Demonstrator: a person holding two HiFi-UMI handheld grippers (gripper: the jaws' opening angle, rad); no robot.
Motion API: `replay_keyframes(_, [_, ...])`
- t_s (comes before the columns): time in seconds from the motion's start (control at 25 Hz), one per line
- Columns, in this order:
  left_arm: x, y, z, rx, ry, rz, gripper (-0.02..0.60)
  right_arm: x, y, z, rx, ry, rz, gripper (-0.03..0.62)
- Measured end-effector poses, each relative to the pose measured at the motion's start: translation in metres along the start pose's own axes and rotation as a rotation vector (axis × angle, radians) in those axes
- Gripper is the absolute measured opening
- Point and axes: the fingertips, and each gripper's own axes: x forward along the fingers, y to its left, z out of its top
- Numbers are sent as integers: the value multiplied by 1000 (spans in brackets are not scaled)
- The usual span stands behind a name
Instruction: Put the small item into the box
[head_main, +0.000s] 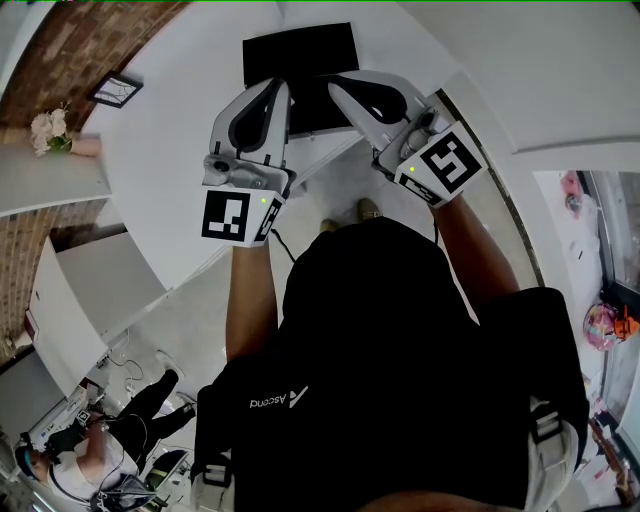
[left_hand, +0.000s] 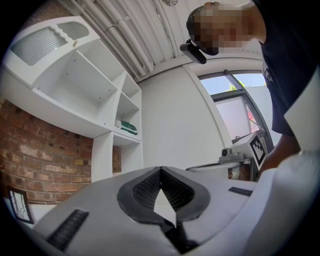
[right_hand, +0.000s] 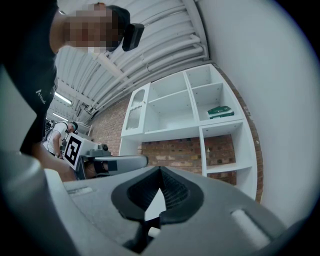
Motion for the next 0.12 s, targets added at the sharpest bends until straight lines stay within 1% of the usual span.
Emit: replay_keyframes(0.12, [-1, 2, -1, -1, 0, 1, -2, 1, 0, -1, 0, 2, 0, 0])
